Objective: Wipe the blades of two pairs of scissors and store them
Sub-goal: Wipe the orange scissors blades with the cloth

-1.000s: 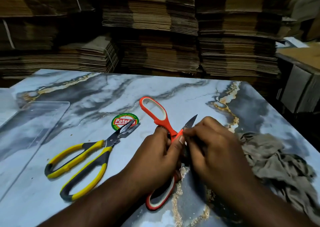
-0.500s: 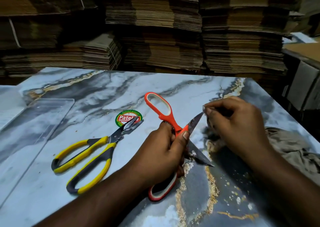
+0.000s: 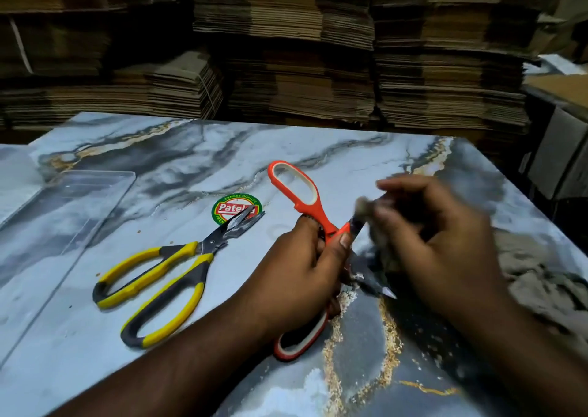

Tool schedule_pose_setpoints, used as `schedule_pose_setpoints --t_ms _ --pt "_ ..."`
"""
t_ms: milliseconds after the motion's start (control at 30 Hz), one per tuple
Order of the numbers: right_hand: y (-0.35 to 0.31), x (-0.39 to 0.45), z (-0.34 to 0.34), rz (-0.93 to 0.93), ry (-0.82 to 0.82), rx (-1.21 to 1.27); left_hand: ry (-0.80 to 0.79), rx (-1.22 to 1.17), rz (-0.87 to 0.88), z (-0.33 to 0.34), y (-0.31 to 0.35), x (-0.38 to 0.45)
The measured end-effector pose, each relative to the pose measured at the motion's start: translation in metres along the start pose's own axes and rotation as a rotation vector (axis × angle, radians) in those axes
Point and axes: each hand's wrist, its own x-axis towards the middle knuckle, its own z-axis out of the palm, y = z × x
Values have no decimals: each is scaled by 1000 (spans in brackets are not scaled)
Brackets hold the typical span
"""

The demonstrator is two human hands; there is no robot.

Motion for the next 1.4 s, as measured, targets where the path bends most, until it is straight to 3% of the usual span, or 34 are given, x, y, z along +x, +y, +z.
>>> schedule_pose_setpoints --t_ms 167,300,433,567,700,767,867,933,1033,1400 --pt "2 -10 25 -52 -12 -206 -27 -69 9 -1 -4 1" --pt "6 -10 24 -60 -24 -226 -29 17 38 -1 -5 2" --pt "19 13 22 44 78 -238 -55 28 42 0 -8 -1" --pt "19 5 22 -39 33 -286 -47 55 65 -2 -8 0" --pt "40 39 0 196 138 -218 -92 52 75 0 -9 -1" --pt "35 37 -12 205 215 -134 -77 75 63 2 -10 0" --pt "13 7 -7 163 40 34 -41 67 46 3 -12 2" --pt "9 -5 5 66 -93 -57 -43 21 45 3 -13 2" --pt "15 6 15 -6 -59 -235 -60 -33 46 1 -15 2" --pt "10 -4 23 -120 -75 -222 -100 -80 44 -3 -11 2"
